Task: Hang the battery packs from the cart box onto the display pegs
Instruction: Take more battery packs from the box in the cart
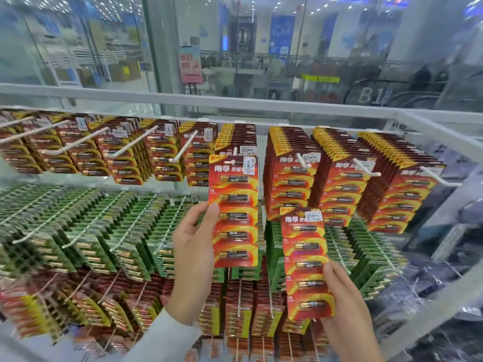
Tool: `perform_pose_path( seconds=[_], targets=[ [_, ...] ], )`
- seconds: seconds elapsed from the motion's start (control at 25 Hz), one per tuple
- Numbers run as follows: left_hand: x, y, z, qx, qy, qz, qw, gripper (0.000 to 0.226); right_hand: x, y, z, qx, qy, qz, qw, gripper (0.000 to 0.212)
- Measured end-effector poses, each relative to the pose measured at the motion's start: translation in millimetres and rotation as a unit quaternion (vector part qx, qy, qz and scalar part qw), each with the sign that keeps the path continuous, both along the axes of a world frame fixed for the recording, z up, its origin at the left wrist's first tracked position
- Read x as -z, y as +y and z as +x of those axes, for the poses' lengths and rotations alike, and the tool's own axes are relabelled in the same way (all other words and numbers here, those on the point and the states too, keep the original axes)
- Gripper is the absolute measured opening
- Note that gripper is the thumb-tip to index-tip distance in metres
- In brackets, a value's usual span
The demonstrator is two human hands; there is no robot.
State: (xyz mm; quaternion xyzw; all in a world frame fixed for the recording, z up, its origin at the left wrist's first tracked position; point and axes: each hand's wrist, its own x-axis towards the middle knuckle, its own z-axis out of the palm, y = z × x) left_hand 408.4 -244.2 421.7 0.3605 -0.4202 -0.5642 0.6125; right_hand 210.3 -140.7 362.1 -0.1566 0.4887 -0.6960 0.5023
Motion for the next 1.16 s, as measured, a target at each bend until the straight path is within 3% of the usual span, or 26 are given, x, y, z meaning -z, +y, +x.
perform_pose_path(
  seconds=[0.24, 0.52, 0.92, 1.16],
  targets=[
    [8, -50, -22, -0.034, -0.057, -0.004, 0.998, 0.017, -28, 18, -39, 0.060, 0.049, -0.056, 0.995, 0.037],
    [18, -74, -33, -0.043, -0.040, -0.003, 0.998, 0.023, -57, 44, -101, 0.233, 0.159, -0.086, 0.955, 0.021],
    [26, -73, -37, -0.058, -0.036, -0.004, 0.998, 0.022, -50, 51, -132, 0.287, 0.179, -0.049, 0.940, 0.018],
    [28, -76, -36, -0.065, -0.039, -0.008, 0.997, 0.021, -51, 32, -139, 0.270, 0.202, -0.026, 0.941, 0.020]
  ],
)
